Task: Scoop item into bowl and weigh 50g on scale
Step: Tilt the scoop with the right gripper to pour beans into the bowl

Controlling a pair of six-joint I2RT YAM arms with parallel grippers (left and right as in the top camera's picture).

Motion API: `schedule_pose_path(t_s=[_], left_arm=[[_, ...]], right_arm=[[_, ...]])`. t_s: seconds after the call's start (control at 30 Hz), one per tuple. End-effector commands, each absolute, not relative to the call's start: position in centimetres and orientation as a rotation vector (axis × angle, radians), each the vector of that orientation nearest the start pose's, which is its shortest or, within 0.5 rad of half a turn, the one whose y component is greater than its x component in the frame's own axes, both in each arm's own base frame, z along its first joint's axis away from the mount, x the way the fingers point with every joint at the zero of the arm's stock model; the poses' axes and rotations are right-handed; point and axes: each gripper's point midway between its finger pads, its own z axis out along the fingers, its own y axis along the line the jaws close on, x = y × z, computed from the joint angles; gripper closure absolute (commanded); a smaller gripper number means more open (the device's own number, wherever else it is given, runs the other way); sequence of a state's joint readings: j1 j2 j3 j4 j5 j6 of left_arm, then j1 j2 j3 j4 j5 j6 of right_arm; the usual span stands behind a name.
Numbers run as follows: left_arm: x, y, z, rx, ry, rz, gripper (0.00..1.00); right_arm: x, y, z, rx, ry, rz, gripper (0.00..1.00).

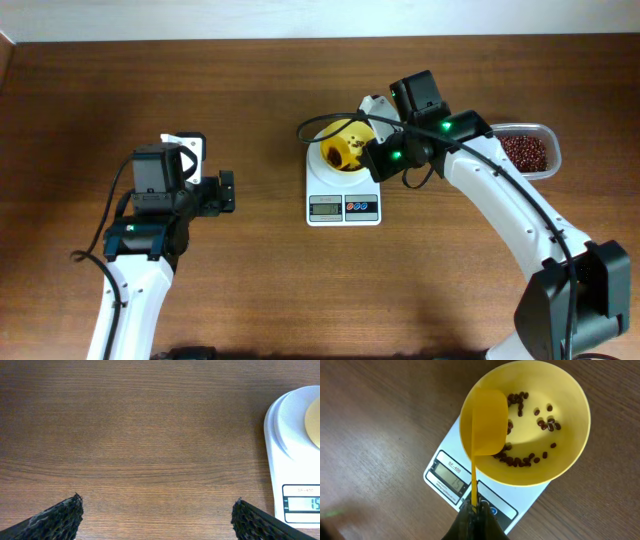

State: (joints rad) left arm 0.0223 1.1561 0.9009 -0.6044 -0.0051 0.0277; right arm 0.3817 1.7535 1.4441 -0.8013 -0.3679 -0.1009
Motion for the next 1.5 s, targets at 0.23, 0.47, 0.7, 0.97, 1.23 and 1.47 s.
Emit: schedule_pose_path(t_s=[0.23, 0.47, 0.7, 0.97, 1.23, 1.47], left_arm=[[32.6, 1.1, 16.2, 0.014, 2.438, 0.046, 0.01], [32.6, 1.1, 16.2, 0.013, 2.438, 0.046, 0.01], [32.6, 1.1, 16.2, 0.014, 2.438, 0.046, 0.01], [32.6, 1.1, 16.2, 0.014, 2.438, 0.046, 0.01], [32.6, 1.1, 16.2, 0.014, 2.438, 0.046, 0.01], [32.6, 1.1, 16.2, 0.014, 2.438, 0.046, 0.01]], right_arm=[[37.0, 22.5, 15.4, -0.768, 2.548, 0.649, 0.96], [38.9, 21.3, 15.5, -0.730, 2.523, 0.496, 0.96], [39.3, 20.2, 16.2, -0.706, 2.511, 0.408, 0.96], [39.0, 20.0, 17.4, -0.735, 2.496, 0.385, 0.96], [39.4, 18.8, 19.1, -0.742, 2.473, 0.280, 0.96], [39.4, 19.4, 20.1, -0.751, 2.449, 0.318, 0.96]])
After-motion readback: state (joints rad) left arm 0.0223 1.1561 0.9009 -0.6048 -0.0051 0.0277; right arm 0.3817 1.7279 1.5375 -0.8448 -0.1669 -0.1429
